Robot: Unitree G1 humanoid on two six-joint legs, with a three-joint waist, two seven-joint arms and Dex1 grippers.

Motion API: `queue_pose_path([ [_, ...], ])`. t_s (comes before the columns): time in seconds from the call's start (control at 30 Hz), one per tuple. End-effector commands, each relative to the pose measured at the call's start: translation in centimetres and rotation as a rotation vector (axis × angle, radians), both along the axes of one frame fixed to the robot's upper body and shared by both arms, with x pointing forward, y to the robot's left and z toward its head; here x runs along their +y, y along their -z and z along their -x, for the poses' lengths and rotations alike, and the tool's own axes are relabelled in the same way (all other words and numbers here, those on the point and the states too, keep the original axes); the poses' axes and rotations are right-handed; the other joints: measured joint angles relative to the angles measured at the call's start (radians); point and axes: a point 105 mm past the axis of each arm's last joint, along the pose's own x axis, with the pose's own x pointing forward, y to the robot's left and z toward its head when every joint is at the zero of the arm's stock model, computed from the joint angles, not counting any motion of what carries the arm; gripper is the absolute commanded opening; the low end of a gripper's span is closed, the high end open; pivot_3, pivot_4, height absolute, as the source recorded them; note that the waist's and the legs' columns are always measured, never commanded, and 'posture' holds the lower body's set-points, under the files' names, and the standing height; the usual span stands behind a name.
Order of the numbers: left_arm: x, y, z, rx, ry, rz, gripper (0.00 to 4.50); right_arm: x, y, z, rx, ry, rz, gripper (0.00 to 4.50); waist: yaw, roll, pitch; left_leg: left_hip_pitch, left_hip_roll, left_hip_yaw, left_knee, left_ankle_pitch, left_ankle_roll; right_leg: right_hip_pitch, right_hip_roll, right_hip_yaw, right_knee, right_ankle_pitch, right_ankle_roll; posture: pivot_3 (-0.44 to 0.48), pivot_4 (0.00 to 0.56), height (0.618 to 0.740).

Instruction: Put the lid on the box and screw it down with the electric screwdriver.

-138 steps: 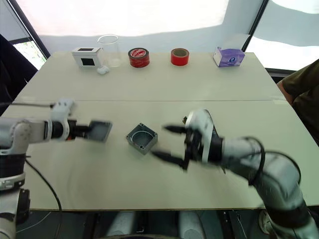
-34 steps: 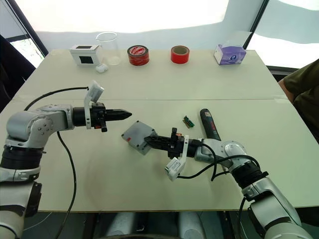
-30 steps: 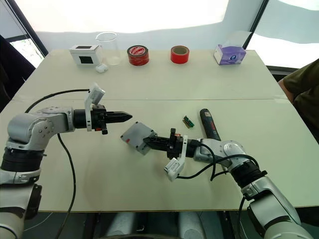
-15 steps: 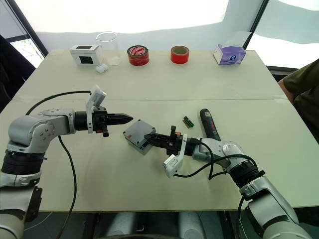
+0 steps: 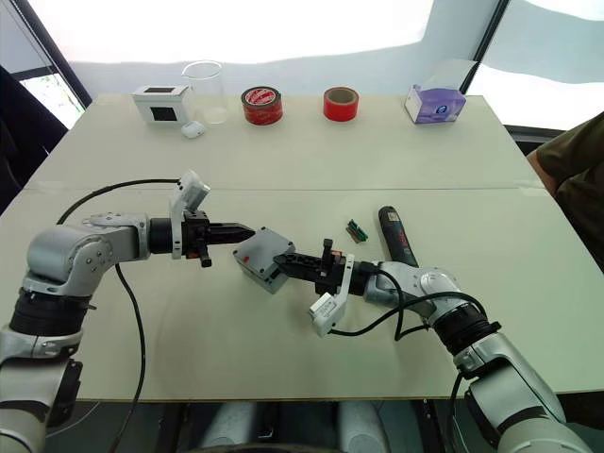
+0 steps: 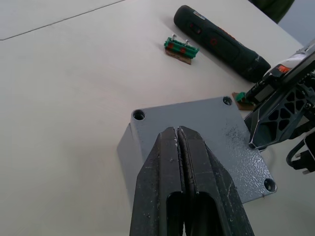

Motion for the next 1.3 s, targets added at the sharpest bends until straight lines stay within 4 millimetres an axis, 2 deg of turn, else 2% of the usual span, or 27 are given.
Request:
queue_pose_path([
  [0.03,-0.7,0.3,0.4,-0.051,0.038,-0.072,0.03,-0.1,0.7,0.2,0.014,-0.009,0.034,0.11,0.000,0.000,0.000,0.000,0.000,0.000,0.000,0.000,0.000,0.000,0.000,0.000,0.000,0.000,0.000,0.000,0.150,0.740],
  [0.1,-0.9,0.8,0.5,-0.056,0.051,-0.108,0.03,-0.1,0.8,0.2,0.017,-0.009,0.038,0.11,0.000,0.000,0.000,0.001,0.000,0.000,0.000,0.000,0.000,0.000,0.000,0.000,0.000,0.000,0.000,0.000,0.150,0.740],
  [0.2,-1.1,3.0,1.2,-0.014,0.085,-0.189,0.03,-0.2,1.1,0.3,0.037,-0.006,0.036,0.11,0.000,0.000,0.000,0.006,0.000,0.000,-0.001,0.000,0.000,0.006,0.000,0.000,-0.001,0.000,0.000,0.000,0.150,0.740],
  [0.23,-1.1,3.6,1.3,-0.001,0.085,-0.203,0.00,-0.2,1.1,0.3,0.038,-0.006,0.034,1.13,0.001,0.000,0.000,0.010,0.000,0.000,-0.002,0.000,0.000,0.010,0.000,0.000,-0.002,0.000,0.000,0.000,0.150,0.740],
  [0.4,-0.4,6.4,1.4,0.058,0.052,-0.285,0.00,-0.6,1.0,0.3,0.047,0.015,0.032,2.88,0.001,0.003,-0.003,0.018,0.000,0.000,-0.003,-0.003,0.006,0.019,0.000,0.001,-0.003,0.000,-0.001,0.000,0.150,0.740],
  [0.47,-0.3,6.9,1.3,0.061,0.042,-0.300,0.00,-0.8,0.9,0.5,0.050,0.025,0.031,3.63,0.002,0.003,-0.003,0.029,0.000,0.000,-0.005,-0.006,0.010,0.030,0.000,0.001,-0.005,-0.002,-0.002,0.000,0.150,0.740],
  [0.5,-0.2,7.0,1.3,0.060,0.039,-0.306,0.00,-0.9,0.9,0.5,0.051,0.029,0.030,3.86,0.002,0.003,-0.003,0.035,0.000,0.000,-0.005,-0.007,0.011,0.035,0.000,0.000,-0.005,-0.003,-0.002,0.000,0.150,0.740],
  [0.63,0.2,8.0,1.2,0.073,0.012,-0.321,0.00,-1.9,0.3,1.6,0.065,0.044,0.022,3.86,0.006,0.005,-0.005,0.047,-0.003,0.000,-0.011,-0.008,0.013,0.046,-0.004,0.000,-0.007,-0.006,-0.002,0.000,0.150,0.740],
  [0.87,0.1,8.1,1.0,0.072,-0.008,-0.290,0.00,-2.8,-1.4,3.1,0.098,0.059,0.000,3.86,0.001,0.012,-0.011,0.048,-0.003,0.000,-0.015,-0.008,0.013,0.046,-0.004,0.001,-0.009,-0.006,-0.002,0.000,0.150,0.740],
  [0.97,-0.2,6.3,0.8,0.058,-0.027,-0.163,0.00,-2.9,-3.0,3.3,0.236,0.083,-0.109,3.34,0.002,0.013,-0.011,0.049,-0.001,-0.001,-0.016,-0.008,0.013,0.047,-0.004,0.001,-0.009,-0.006,-0.002,0.000,0.150,0.740],
  [1.07,0.2,2.1,0.3,0.045,-0.073,0.071,0.00,-3.1,-4.2,2.7,0.491,0.145,-0.280,2.27,0.002,0.012,-0.010,0.047,0.000,-0.001,-0.016,-0.008,0.013,0.046,-0.005,0.001,-0.010,-0.006,-0.002,0.000,0.150,0.740],
  [1.13,1.2,-0.3,-0.1,0.018,-0.114,0.178,0.00,-3.2,-4.2,2.7,0.658,0.162,-0.337,1.52,0.002,0.008,-0.008,0.045,0.000,-0.002,-0.016,-0.008,0.013,0.044,-0.005,0.000,-0.010,-0.006,-0.002,0.000,0.150,0.740],
  [1.23,3.1,-2.3,-0.9,-0.064,-0.190,0.243,0.00,-3.3,-3.5,3.3,0.844,0.172,-0.347,0.30,0.003,0.006,-0.006,0.041,0.001,-0.003,-0.016,-0.008,0.013,0.039,-0.005,0.000,-0.010,-0.006,-0.002,0.000,0.150,0.740],
  [1.27,3.8,-2.7,-1.1,-0.089,-0.217,0.244,0.00,-3.2,-3.4,3.5,0.912,0.174,-0.357,0.07,0.003,0.006,-0.006,0.040,0.000,-0.002,-0.016,-0.008,0.013,0.039,-0.006,0.000,-0.010,-0.006,-0.002,0.000,0.150,0.740],
  [1.3,4.4,-2.8,-1.3,-0.093,-0.234,0.230,0.00,-3.2,-3.2,3.6,0.977,0.181,-0.365,0.07,0.003,0.006,-0.006,0.039,0.000,-0.002,-0.016,-0.008,0.013,0.038,-0.006,0.000,-0.011,-0.006,-0.002,0.000,0.150,0.740],
])
